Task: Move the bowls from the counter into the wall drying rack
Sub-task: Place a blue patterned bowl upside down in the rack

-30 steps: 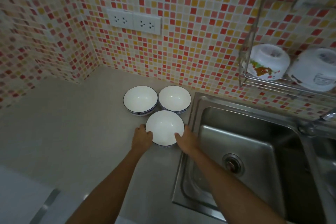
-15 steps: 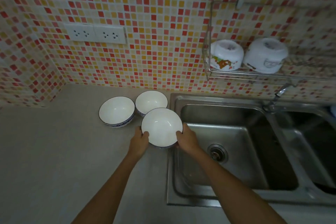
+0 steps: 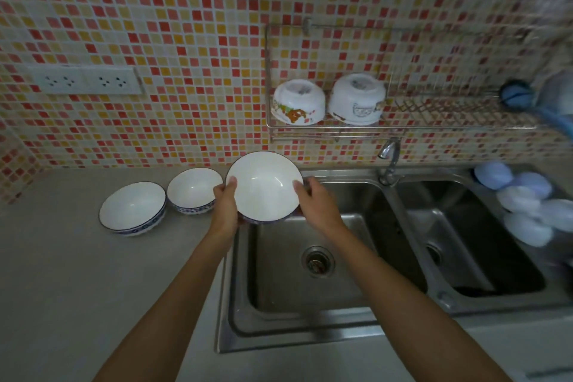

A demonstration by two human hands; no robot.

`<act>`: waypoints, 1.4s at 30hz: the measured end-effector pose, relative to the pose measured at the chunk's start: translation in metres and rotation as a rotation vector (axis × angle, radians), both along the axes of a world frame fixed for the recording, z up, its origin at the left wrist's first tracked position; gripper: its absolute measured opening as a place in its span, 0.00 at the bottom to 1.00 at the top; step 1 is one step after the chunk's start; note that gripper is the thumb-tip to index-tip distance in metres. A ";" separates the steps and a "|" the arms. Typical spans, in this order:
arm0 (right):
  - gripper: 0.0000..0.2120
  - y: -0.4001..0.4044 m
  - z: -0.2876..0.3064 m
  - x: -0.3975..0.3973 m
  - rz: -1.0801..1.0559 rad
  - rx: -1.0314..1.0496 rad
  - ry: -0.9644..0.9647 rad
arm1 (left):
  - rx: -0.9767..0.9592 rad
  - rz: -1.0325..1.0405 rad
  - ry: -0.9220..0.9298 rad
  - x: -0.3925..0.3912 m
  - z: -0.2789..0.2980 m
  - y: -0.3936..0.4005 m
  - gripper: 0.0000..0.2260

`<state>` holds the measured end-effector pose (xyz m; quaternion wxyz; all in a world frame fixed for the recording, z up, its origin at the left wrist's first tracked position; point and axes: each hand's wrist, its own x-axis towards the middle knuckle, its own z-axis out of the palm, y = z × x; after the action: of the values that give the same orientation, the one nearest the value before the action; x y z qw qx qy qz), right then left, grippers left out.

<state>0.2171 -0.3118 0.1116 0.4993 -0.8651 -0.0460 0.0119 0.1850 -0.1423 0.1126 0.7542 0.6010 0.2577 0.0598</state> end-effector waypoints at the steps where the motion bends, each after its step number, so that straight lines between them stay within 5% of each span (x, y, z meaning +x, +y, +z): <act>1: 0.16 -0.009 0.010 0.006 -0.021 -0.017 -0.087 | -0.015 0.005 -0.013 0.001 0.005 -0.004 0.19; 7: 0.11 -0.070 0.069 0.056 -0.156 -0.089 -0.553 | -0.079 -0.008 -0.190 0.010 0.048 -0.025 0.21; 18: 0.11 -0.123 0.051 0.125 -0.074 -0.446 -0.768 | -0.023 0.058 -0.292 0.065 0.112 -0.073 0.21; 21: 0.14 -0.124 0.036 0.128 -0.138 -0.464 -0.845 | 0.075 0.063 -0.320 0.083 0.128 -0.079 0.13; 25: 0.23 -0.124 0.028 0.133 -0.169 -0.485 -0.976 | 0.252 -0.009 -0.360 0.115 0.148 -0.078 0.21; 35: 0.14 -0.125 0.005 0.143 -0.196 -0.473 -1.107 | 0.589 -0.015 -0.589 0.165 0.178 -0.091 0.22; 42: 0.13 -0.121 0.002 0.145 -0.230 -0.404 -1.145 | 1.075 -0.066 -0.691 0.179 0.152 -0.091 0.29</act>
<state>0.3622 -0.4332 0.1140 0.2197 -0.8111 -0.2100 -0.4997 0.3638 -0.2329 0.2644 0.3886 0.8491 -0.0849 0.3475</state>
